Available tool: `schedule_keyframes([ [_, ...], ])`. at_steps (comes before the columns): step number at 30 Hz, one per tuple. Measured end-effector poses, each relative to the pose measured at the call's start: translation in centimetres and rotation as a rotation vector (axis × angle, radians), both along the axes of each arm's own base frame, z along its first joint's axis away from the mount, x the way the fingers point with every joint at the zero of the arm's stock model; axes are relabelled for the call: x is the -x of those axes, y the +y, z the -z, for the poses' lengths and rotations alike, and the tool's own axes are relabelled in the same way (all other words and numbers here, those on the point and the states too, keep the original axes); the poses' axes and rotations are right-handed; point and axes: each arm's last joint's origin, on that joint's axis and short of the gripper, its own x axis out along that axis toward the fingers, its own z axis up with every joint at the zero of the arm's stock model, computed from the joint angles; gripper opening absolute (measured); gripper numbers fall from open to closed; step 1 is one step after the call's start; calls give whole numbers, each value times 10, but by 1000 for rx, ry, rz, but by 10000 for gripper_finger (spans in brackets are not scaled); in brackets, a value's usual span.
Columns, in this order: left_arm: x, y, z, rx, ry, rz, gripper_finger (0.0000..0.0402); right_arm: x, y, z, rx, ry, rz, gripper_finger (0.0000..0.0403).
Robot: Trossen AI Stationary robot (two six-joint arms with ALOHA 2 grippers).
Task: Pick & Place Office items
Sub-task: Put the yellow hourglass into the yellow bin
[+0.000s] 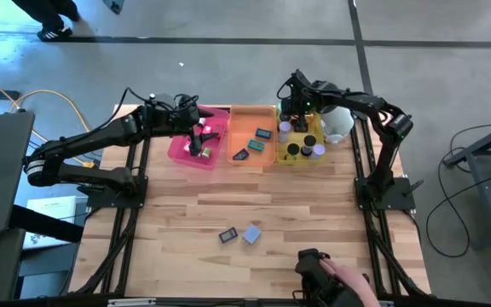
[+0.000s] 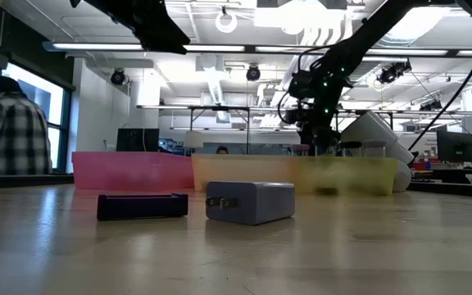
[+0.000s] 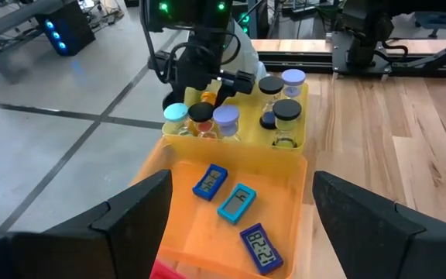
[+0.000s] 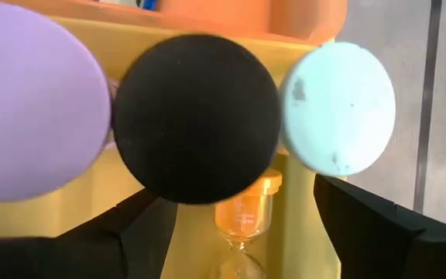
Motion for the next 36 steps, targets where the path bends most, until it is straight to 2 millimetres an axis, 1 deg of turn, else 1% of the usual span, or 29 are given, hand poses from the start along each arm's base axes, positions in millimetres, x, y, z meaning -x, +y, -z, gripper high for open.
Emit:
schedule_keyframes([
  [4, 0, 0, 0, 11, -4, -3, 305, 0, -1, 6, -12, 26, 6, 290],
  [10, 0, 0, 0, 7, -3, -2, 305, -2, -4, 22, -44, 62, 8, 290],
  [18, 0, 0, 0, 3, -1, 0, 305, -4, -9, 45, -37, 137, 32, 290],
  [24, 0, 0, 0, 0, 0, 1, 305, -7, -10, 50, -10, 166, 48, 288],
  [26, 0, 0, 0, 0, 0, 1, 305, -9, -9, 50, -3, 164, 43, 280],
  [28, 0, 0, 0, 0, 1, 1, 305, -10, -9, 49, 14, 173, 51, 260],
  [33, 0, 0, 0, 0, 0, 1, 305, -9, -9, 50, 21, 188, 51, 178],
  [36, 0, 0, 0, 1, 0, 1, 305, -8, -9, 50, 19, 195, 51, 176],
])
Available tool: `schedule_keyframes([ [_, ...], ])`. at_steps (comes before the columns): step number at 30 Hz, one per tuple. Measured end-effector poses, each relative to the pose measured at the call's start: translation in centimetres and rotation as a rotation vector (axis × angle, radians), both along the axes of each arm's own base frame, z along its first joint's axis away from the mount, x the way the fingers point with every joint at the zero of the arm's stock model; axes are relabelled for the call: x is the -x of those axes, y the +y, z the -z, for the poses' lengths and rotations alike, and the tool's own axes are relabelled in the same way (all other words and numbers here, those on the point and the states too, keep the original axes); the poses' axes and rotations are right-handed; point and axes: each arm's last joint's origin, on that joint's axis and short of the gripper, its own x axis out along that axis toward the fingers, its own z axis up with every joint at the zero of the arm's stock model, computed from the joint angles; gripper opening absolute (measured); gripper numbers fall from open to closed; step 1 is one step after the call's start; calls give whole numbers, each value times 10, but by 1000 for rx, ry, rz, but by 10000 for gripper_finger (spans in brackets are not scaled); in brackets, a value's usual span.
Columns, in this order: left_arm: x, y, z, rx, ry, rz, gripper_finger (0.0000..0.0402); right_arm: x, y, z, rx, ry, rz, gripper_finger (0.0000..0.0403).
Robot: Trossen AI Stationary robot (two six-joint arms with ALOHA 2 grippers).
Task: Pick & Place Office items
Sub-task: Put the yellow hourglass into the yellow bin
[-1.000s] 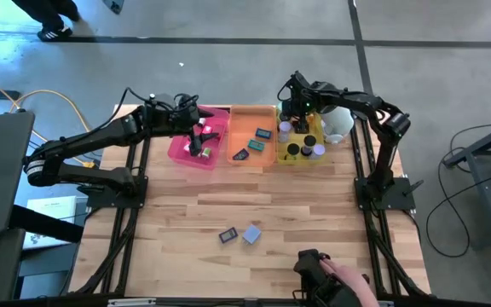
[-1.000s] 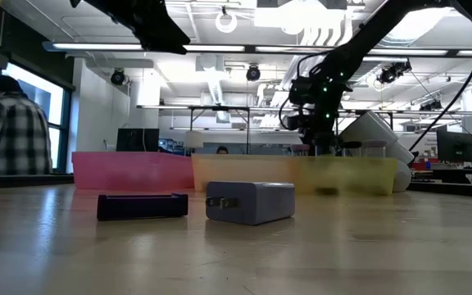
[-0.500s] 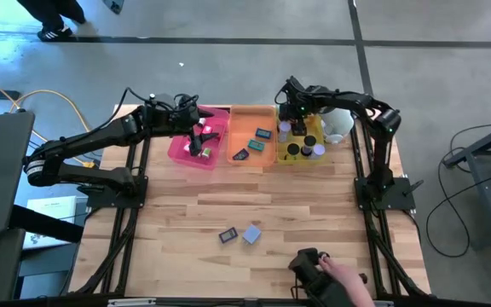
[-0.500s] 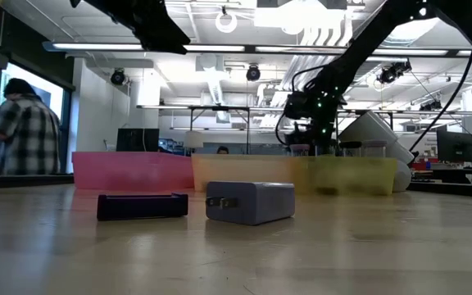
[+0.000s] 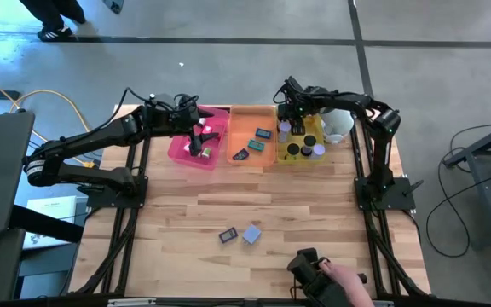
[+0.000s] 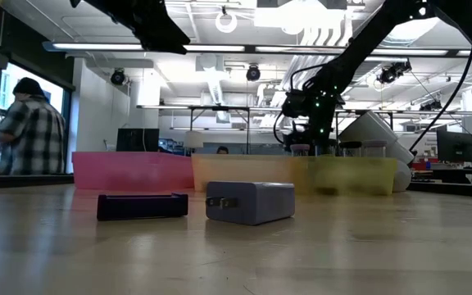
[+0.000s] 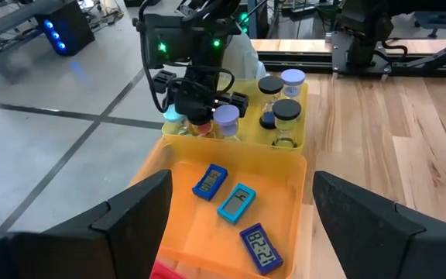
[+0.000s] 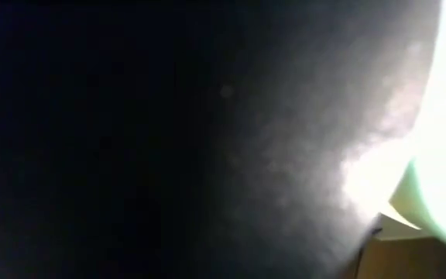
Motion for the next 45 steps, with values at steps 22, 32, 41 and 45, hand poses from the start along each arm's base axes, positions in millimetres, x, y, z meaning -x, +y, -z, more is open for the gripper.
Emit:
schedule_keyframes([
  [22, 0, 0, 0, 3, -2, -1, 305, 5, 6, -23, 94, 49, 33, 176],
  [32, 0, 0, 0, 3, -2, 0, 305, 2, 14, -44, 146, 1, 58, 176],
  [41, 0, 0, 0, 7, -3, -1, 305, 4, 21, -66, 185, -48, 66, 176],
  [45, 0, 0, 0, 17, -7, -5, 305, 3, 27, -79, 211, -77, 56, 176],
])
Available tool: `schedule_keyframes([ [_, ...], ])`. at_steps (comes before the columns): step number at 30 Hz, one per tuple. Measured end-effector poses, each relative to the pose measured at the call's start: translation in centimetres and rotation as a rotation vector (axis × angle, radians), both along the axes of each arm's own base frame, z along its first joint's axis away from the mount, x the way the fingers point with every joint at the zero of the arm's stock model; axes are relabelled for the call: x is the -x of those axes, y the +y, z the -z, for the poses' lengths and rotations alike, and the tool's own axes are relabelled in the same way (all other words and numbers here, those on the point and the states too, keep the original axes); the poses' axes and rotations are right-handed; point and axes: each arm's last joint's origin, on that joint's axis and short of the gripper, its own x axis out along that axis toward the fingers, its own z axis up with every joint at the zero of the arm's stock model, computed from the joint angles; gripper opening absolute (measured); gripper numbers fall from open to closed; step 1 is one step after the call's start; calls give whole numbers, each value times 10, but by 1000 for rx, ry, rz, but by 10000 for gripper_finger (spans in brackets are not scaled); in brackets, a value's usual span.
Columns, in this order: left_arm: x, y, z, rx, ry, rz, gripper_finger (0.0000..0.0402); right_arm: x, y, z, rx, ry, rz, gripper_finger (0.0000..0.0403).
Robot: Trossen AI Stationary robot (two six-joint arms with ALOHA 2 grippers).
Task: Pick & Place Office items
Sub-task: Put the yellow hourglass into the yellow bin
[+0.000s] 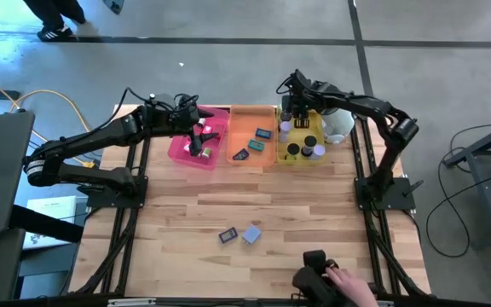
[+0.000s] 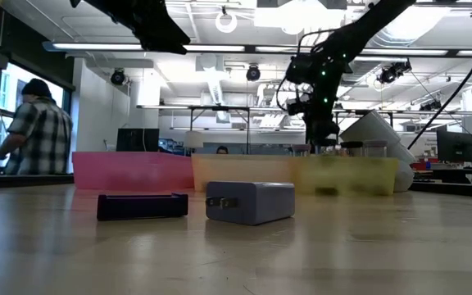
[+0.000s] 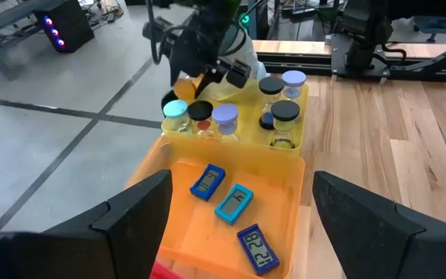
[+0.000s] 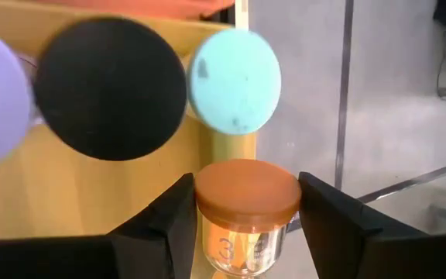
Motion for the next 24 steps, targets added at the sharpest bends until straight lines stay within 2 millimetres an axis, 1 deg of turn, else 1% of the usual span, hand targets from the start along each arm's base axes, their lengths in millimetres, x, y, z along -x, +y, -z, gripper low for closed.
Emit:
schedule_keyframes([
  [6, 0, 0, 0, 1, 0, 0, 305, 0, 8, -15, 23, -40, -23, 176],
  [14, 0, 0, 0, 3, -1, -1, 305, -9, 19, -20, 34, -58, -64, 176],
  [19, 0, 0, 0, 3, -2, -1, 305, -16, 24, -22, 87, -48, -70, 176],
  [24, 0, 0, 0, 3, -2, -1, 305, -14, 30, -34, 121, -66, -67, 176],
])
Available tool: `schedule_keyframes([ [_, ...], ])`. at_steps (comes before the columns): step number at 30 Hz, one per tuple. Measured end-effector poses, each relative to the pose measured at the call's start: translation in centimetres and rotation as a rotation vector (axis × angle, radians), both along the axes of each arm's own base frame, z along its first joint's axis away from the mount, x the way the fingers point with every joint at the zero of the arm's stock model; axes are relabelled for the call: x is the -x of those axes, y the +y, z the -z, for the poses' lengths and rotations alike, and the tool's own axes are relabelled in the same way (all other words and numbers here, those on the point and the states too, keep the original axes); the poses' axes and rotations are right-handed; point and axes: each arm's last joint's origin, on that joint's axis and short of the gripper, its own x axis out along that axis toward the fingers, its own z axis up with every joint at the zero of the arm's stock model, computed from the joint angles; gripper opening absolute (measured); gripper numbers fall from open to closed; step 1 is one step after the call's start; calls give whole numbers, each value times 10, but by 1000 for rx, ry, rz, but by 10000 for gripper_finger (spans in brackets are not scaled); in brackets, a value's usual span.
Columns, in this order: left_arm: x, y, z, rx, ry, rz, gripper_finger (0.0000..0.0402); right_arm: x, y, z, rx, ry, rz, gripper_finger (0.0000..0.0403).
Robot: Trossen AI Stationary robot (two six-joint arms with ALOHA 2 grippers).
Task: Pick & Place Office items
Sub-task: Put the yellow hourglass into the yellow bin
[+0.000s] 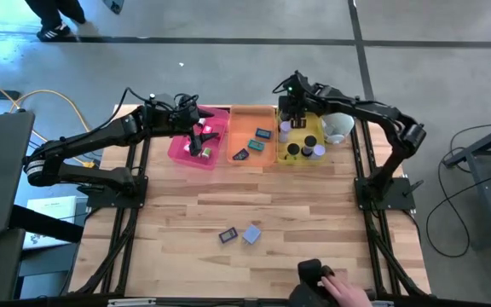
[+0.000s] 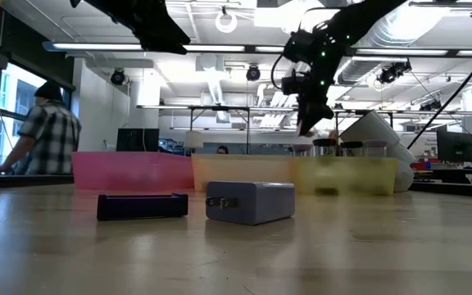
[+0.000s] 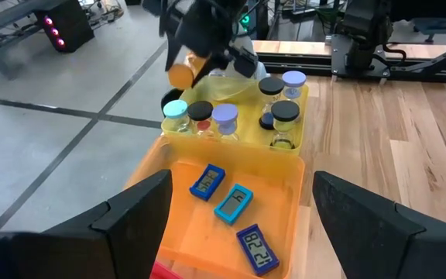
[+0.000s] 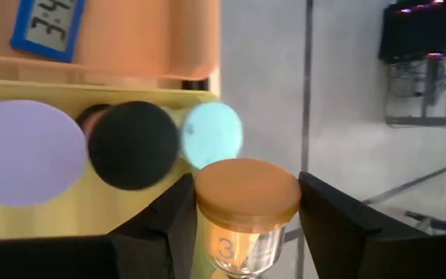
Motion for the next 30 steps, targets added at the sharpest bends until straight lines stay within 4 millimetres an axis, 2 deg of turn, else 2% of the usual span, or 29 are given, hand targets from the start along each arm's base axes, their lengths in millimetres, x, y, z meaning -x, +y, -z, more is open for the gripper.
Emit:
schedule_keyframes([
  [3, 0, 0, 0, 0, 0, 0, 305, 4, 6, -14, 35, -30, 4, 176],
  [7, 0, 0, 0, 0, 0, 0, 305, 10, 22, -44, 77, -149, 9, 176],
  [15, -3, -1, -7, 6, -86, 69, 305, 26, 74, -103, 110, -456, 2, 176],
  [23, -7, -4, -25, 67, -292, 215, 305, 31, 127, -151, -32, -916, -83, 176],
  [26, -14, -5, -26, 155, -354, 248, 305, 30, 143, -166, -92, -1077, -154, 176],
  [30, -34, -1, -25, 324, -470, 258, 305, 24, 161, -182, -166, -1253, -279, 176],
])
